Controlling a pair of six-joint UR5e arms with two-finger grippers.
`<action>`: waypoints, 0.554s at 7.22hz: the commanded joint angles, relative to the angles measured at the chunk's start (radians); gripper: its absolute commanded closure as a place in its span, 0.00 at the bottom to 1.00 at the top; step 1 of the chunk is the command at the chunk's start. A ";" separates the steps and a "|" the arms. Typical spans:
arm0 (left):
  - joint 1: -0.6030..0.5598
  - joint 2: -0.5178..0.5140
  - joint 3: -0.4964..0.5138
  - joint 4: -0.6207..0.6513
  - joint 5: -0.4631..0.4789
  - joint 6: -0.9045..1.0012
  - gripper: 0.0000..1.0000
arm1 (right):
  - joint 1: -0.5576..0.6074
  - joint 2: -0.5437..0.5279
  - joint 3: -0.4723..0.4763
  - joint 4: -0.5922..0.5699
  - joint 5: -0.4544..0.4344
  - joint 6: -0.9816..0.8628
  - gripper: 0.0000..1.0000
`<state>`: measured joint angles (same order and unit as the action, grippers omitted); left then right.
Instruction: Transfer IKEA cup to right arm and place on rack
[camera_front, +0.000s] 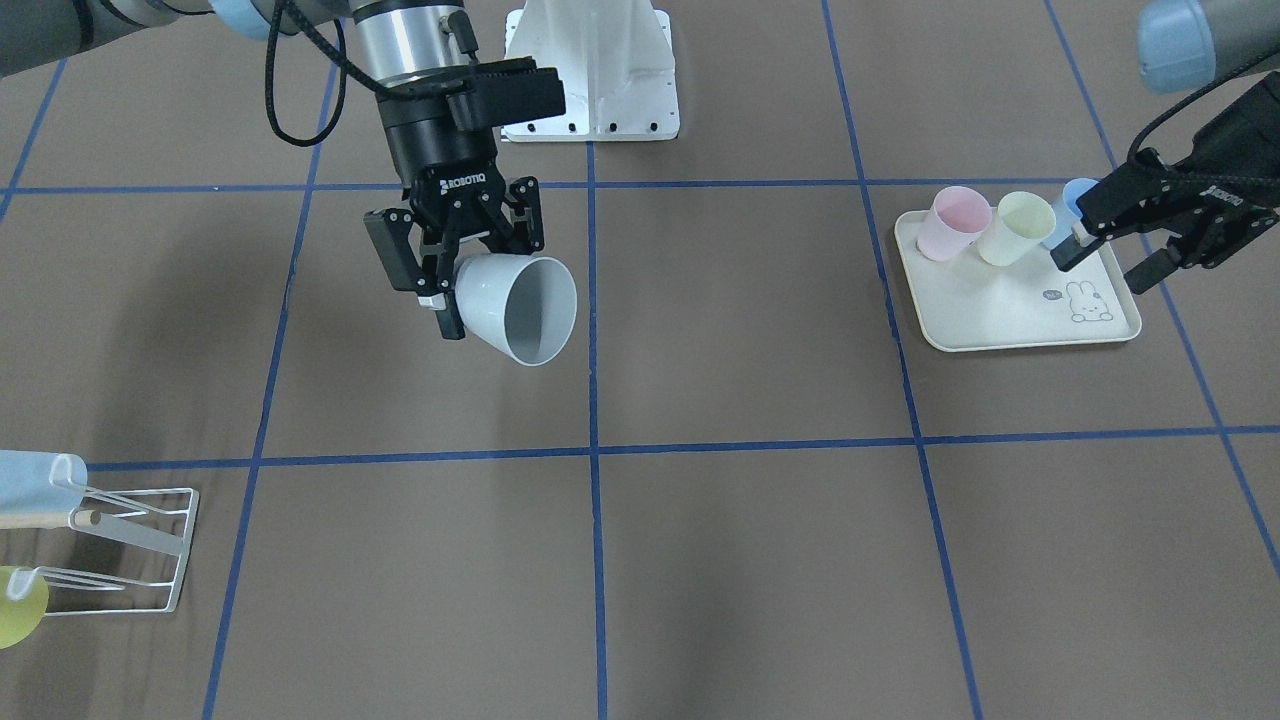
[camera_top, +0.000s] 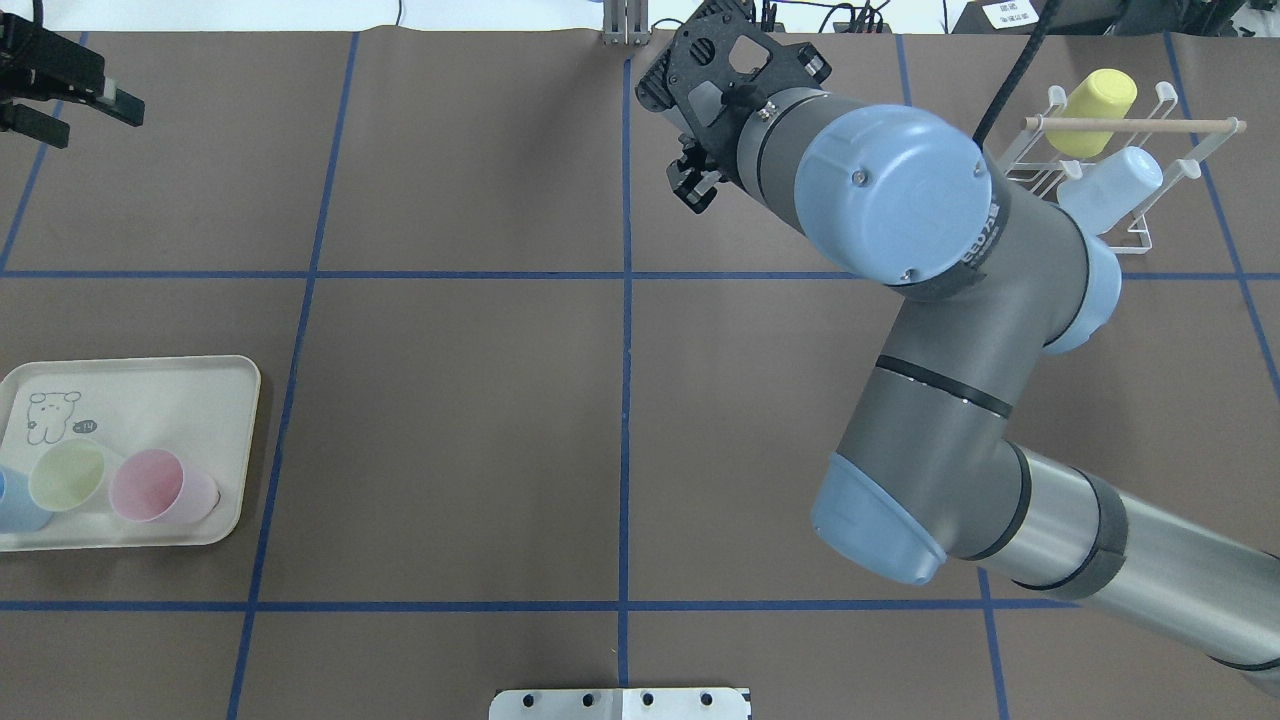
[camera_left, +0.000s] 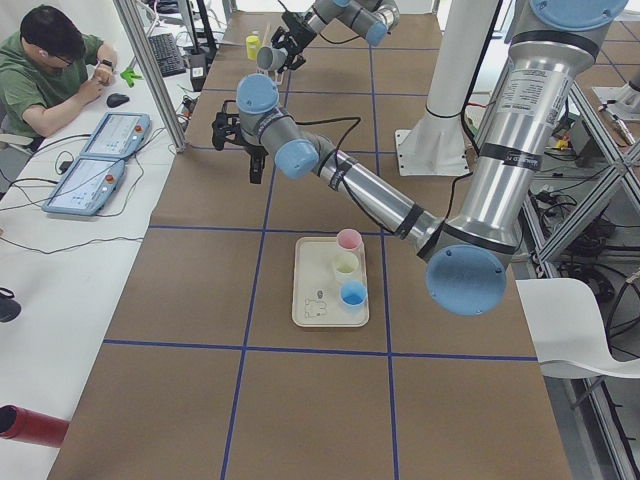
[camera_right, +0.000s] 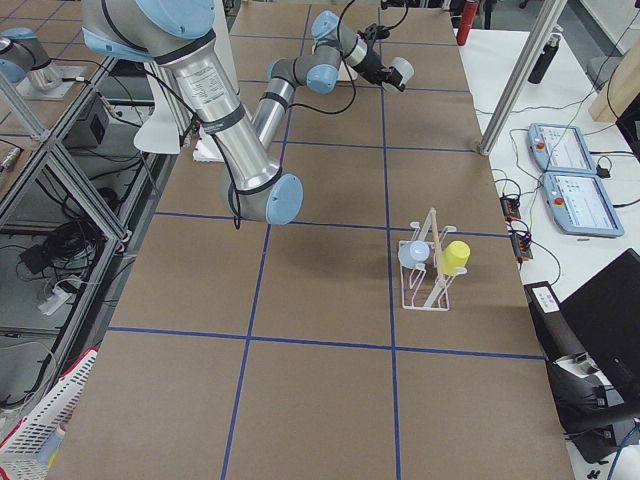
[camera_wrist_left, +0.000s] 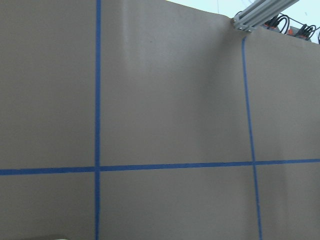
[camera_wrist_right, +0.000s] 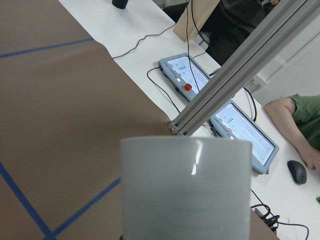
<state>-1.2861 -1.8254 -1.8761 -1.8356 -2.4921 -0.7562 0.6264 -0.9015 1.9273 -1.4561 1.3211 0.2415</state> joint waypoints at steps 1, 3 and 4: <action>-0.056 0.018 -0.001 0.131 0.044 0.275 0.00 | 0.050 0.000 0.006 -0.107 0.035 -0.097 0.66; -0.093 0.061 -0.005 0.168 0.042 0.357 0.00 | 0.102 -0.014 0.009 -0.191 0.066 -0.247 0.66; -0.094 0.063 -0.003 0.168 0.035 0.359 0.00 | 0.133 -0.051 0.013 -0.193 0.067 -0.365 0.66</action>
<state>-1.3730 -1.7742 -1.8794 -1.6757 -2.4516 -0.4180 0.7231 -0.9195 1.9359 -1.6288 1.3818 0.0023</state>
